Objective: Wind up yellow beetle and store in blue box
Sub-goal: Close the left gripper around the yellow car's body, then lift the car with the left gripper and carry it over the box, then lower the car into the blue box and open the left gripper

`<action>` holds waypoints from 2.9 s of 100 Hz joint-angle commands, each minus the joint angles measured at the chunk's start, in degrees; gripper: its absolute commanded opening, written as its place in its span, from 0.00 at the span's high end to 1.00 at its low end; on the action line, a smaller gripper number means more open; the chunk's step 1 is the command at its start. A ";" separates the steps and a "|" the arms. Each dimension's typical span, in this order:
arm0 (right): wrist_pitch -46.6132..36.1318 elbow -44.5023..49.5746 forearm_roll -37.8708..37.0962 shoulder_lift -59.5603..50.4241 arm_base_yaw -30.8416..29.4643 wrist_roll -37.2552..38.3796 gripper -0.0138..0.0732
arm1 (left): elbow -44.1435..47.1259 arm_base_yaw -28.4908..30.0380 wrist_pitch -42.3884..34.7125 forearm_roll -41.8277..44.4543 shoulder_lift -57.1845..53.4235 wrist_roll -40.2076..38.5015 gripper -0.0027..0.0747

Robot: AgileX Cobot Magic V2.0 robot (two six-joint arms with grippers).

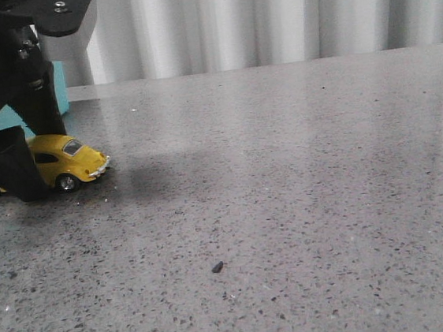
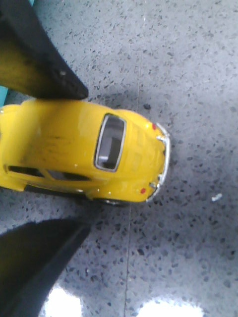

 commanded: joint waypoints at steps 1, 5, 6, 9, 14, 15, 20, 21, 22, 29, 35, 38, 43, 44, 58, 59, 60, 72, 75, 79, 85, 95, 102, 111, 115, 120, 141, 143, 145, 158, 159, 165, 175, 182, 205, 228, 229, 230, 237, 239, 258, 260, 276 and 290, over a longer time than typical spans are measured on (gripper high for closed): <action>-4.67 -1.32 -0.53 0.41 -0.35 -0.13 0.89 | -1.88 -0.41 -1.72 0.04 -1.71 -0.06 0.48; -4.67 -1.32 -0.53 0.41 -0.35 -0.13 0.89 | -1.88 -0.41 -1.72 0.04 -1.71 -0.06 0.52; -4.67 -1.32 -0.53 0.41 -0.35 -0.13 0.89 | -1.88 -0.41 -1.72 0.04 -1.71 -0.06 0.54; -4.67 -1.32 -0.53 0.41 -0.35 -0.13 0.89 | -1.88 -0.41 -1.72 0.04 -1.71 -0.06 0.57; -4.67 -1.32 -0.53 0.41 -0.35 -0.13 0.89 | -1.88 -0.41 -1.72 0.04 -1.71 -0.06 0.63; -4.67 -1.32 -0.53 0.41 -0.35 -0.13 0.89 | -1.88 -0.41 -1.72 0.04 -1.71 -0.06 0.64; -4.67 -1.32 -0.64 0.41 -0.35 -0.13 0.89 | -1.88 -0.41 -1.72 0.04 -1.71 -0.06 0.69; -4.67 -1.32 -0.64 0.41 -0.35 -0.13 0.89 | -1.88 -0.41 -1.72 0.04 -1.71 -0.06 0.70; -4.67 -1.32 -0.64 0.41 -0.35 -0.13 0.89 | -1.88 -0.41 -1.72 -0.09 -1.71 -0.06 0.71; -4.67 -1.32 -0.64 0.41 -0.35 -0.13 0.89 | -2.44 -0.41 -1.63 -0.37 -1.71 -0.06 0.75; -4.67 -1.32 -0.74 0.41 -0.35 -0.13 0.89 | -3.40 -0.41 -1.37 -0.47 -1.71 -0.06 0.77; -4.67 -1.32 -0.74 0.41 -0.35 -0.13 0.89 | -4.02 -0.41 -1.24 -0.78 -1.71 -0.06 0.78; -4.67 -1.32 -0.82 0.41 -0.35 -0.13 0.89 | -5.30 -0.41 -1.24 -1.52 -1.71 -0.06 0.78; -4.67 -1.32 -0.82 0.41 -0.35 -0.13 0.89 | -5.72 -0.41 -1.24 -1.65 -1.71 -0.06 0.78; -4.67 -1.32 -1.12 0.41 -0.35 -0.13 0.89 | -10.36 -0.41 -1.24 -4.03 -1.71 -0.06 0.78; -4.67 -1.32 -1.38 0.41 -0.35 -0.13 0.89 | -10.61 -0.41 -1.24 -4.23 -1.71 -0.06 0.78; -4.67 -1.32 -1.45 0.41 -0.35 -0.13 0.89 | -11.07 -0.41 -1.24 -4.35 -1.71 -0.06 0.78; -4.67 -1.32 -2.25 0.41 -0.35 -0.13 0.89 | -15.07 -0.41 -1.16 -5.95 -1.71 -0.06 0.78; -4.67 -1.32 -2.25 0.41 -0.35 -0.13 0.89 | -16.06 -0.41 -1.16 -6.07 -1.71 -0.06 0.78; -4.67 -1.32 -2.25 0.41 -0.35 -0.13 0.89 | -17.58 -0.41 -1.16 -6.07 -1.71 -0.06 0.78; -4.67 -1.32 -2.25 0.41 -0.35 -0.13 0.89 | -19.81 -0.41 -0.69 -6.07 -1.71 -0.46 0.78; -4.67 -1.32 -2.25 0.41 -0.35 -0.13 0.89 | -24.70 -0.21 2.30 -4.70 -1.91 -5.41 0.78; -4.67 -1.32 -2.25 0.41 -0.35 -0.13 0.89 | -27.74 -0.07 5.49 -2.03 -2.20 -8.92 0.78; -4.67 -1.32 -2.25 0.41 -0.35 -0.13 0.89 | -30.34 0.33 8.71 2.59 -2.98 -12.00 0.78; -4.67 -1.32 -2.25 0.41 -0.35 -0.13 0.89 | -31.18 0.93 9.57 4.12 -3.53 -13.46 0.78; -4.67 -1.32 -2.25 0.41 -0.35 -0.13 0.89 | -31.61 1.89 9.96 5.44 -4.45 -15.17 0.78; -4.67 -1.32 -2.25 0.41 -0.35 -0.13 0.89 | -31.59 9.38 13.75 5.08 -7.67 -17.54 0.78; -4.67 -1.32 -2.25 0.41 -0.35 -0.13 0.89 | -31.59 10.29 14.29 4.97 -7.70 -17.69 0.78; -4.67 -1.32 -2.25 0.41 -0.35 -0.13 0.89 | -31.59 11.20 14.89 4.86 -7.88 -17.69 0.78; -4.67 -1.32 -2.25 0.41 -0.35 -0.13 0.89 | -31.19 16.93 16.96 -0.22 -7.91 -17.69 0.78; -4.67 -1.32 -2.25 0.41 -0.35 -0.13 0.89 | -31.20 17.54 16.84 -0.62 -7.91 -17.69 0.78; -4.67 -1.32 -2.25 0.41 -0.35 -0.13 0.89 | -30.44 19.95 16.84 -3.69 -7.78 -17.69 0.78; -4.33 -1.32 -2.25 0.41 -0.35 -0.13 0.89 | -29.49 23.64 17.03 -6.50 -6.90 -17.69 0.78; -4.33 -1.32 -2.25 0.41 -0.35 -0.13 0.89 | -28.86 25.73 17.74 -8.02 -5.95 -17.69 0.78; -3.82 -1.32 -2.25 0.41 -0.35 -0.13 0.89 | -26.94 28.31 18.09 -9.80 -1.54 -17.69 0.77; -3.82 -1.32 -2.25 0.41 -0.35 -0.13 0.89 | -26.94 28.41 18.78 -10.85 3.88 -19.23 0.77; -3.82 -1.32 -2.25 0.41 -0.35 -0.13 0.89 | -26.94 28.41 18.78 -10.98 4.06 -19.38 0.77; -3.82 -1.32 -2.25 0.41 -0.35 -0.13 0.89 | -26.94 28.41 18.78 -11.07 4.35 -19.50 0.77; -3.82 -1.32 -2.25 0.41 -0.35 -0.13 0.89 | -26.94 28.41 18.68 -11.01 5.90 -20.61 0.77; -3.82 -1.32 -2.25 0.41 -0.35 -0.13 0.89 | -26.94 28.41 18.68 -11.01 6.25 -20.61 0.77; -3.93 -1.32 -2.25 0.41 -0.35 -0.13 0.89 | -26.86 28.41 21.31 -11.01 9.71 -21.04 0.77; -3.93 -1.32 -2.25 0.41 -0.35 -0.13 0.89 | -26.86 28.41 21.31 -11.01 9.87 -21.25 0.77; -3.93 -1.32 -3.01 0.41 -0.35 -0.13 0.89 | -26.86 28.41 19.86 -10.90 10.34 -22.01 0.75; -5.75 -1.32 -4.28 0.41 -0.35 -0.13 0.89 | -26.86 28.53 19.23 -10.90 10.34 -22.32 0.59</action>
